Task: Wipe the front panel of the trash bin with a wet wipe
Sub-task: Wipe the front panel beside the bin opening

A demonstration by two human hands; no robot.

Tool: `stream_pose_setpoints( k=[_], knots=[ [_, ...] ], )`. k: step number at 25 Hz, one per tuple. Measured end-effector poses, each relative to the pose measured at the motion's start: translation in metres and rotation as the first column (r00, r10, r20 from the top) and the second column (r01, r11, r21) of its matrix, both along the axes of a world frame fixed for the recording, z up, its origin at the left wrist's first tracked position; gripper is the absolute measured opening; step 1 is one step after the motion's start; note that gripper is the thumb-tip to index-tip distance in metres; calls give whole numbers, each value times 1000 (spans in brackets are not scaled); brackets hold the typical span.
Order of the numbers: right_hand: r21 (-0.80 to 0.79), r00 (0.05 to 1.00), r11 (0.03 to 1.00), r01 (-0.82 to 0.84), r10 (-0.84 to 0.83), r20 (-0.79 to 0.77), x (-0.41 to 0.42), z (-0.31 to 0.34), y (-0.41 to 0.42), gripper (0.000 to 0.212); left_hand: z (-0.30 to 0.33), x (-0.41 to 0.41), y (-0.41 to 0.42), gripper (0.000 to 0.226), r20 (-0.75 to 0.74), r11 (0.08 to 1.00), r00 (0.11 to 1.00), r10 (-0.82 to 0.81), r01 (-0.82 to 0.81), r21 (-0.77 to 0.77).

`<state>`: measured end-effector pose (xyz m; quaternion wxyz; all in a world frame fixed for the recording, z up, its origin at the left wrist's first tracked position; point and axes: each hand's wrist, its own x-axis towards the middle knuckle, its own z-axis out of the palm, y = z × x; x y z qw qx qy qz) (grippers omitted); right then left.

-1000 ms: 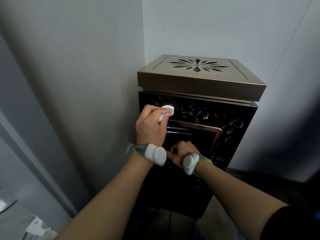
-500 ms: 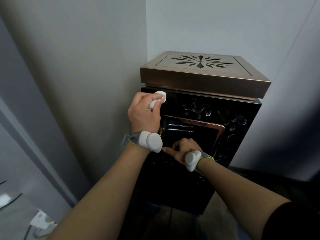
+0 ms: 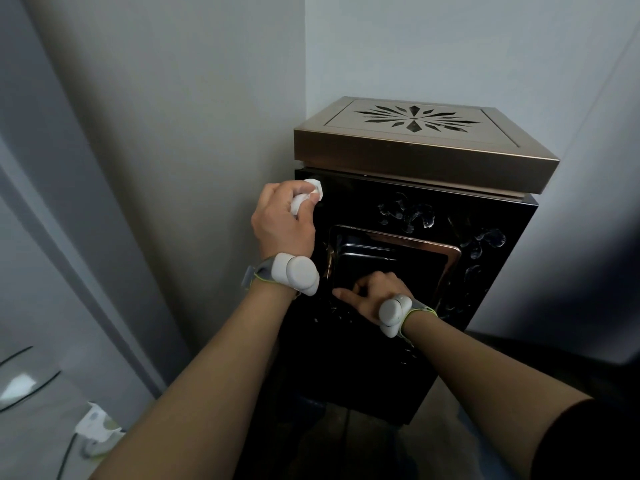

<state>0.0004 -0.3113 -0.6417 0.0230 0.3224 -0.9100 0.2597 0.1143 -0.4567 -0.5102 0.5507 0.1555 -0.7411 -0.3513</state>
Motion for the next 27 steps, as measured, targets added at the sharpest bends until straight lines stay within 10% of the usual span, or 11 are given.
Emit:
stream_pose_setpoints(
  k=[27],
  knots=[
    [5, 1000, 1000, 9, -9, -9, 0, -1, 1, 64, 9, -3, 1, 2, -22, 998, 1000, -12, 13, 57]
  ],
)
